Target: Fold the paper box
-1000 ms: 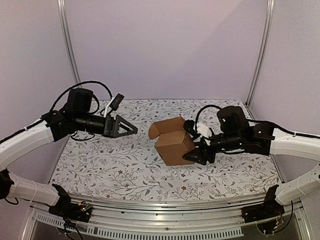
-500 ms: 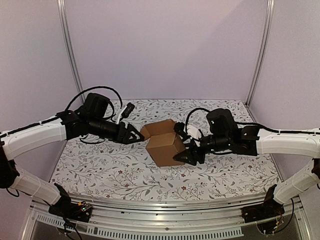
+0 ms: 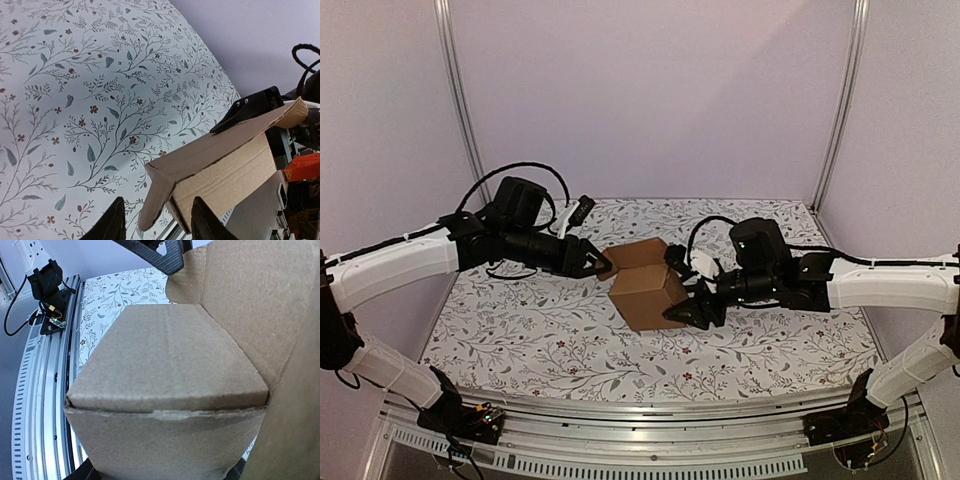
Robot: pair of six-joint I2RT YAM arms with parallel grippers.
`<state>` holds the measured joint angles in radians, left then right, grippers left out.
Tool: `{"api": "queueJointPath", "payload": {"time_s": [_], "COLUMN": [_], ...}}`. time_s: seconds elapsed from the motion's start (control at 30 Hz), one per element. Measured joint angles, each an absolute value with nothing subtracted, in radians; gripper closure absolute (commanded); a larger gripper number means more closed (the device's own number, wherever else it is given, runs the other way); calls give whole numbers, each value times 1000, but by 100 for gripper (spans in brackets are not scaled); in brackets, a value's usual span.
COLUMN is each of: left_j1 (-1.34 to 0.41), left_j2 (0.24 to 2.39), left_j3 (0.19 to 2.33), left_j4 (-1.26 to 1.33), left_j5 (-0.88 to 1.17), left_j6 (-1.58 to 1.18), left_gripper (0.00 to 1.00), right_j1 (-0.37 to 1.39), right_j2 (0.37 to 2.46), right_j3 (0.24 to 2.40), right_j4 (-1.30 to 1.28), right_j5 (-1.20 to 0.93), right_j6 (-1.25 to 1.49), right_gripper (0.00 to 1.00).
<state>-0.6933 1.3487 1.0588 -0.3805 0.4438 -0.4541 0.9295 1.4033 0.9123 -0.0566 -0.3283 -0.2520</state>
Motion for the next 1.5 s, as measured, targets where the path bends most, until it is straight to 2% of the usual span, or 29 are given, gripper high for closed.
{"api": "queueJointPath", "payload": {"time_s": [0.2, 0.33, 0.37, 0.73, 1.03, 1.5], "left_j1": [-695, -699, -700, -704, -725, -773], "left_j2": [1349, 1349, 1349, 1351, 1407, 1458], "left_j3": [1065, 1065, 1065, 1066, 1102, 1122], "left_j4": [-380, -380, -381, -388, -461, -492], "left_j5": [439, 440, 439, 411, 336, 183], "left_j6": [-451, -443, -442, -445, -437, -447], "left_gripper": [77, 99, 100, 100, 100, 100], "right_j1": [933, 936, 937, 967, 1000, 1013], "right_j2": [1408, 1408, 1408, 1448, 1537, 1759], "right_j3": [912, 912, 912, 897, 764, 678], "right_j4": [-56, -56, -56, 7, 299, 712], "right_j5": [-328, -328, -328, -277, -134, -41], "right_j6": [-255, -255, -255, -282, -308, -289], "right_gripper": [64, 64, 64, 67, 67, 66]}}
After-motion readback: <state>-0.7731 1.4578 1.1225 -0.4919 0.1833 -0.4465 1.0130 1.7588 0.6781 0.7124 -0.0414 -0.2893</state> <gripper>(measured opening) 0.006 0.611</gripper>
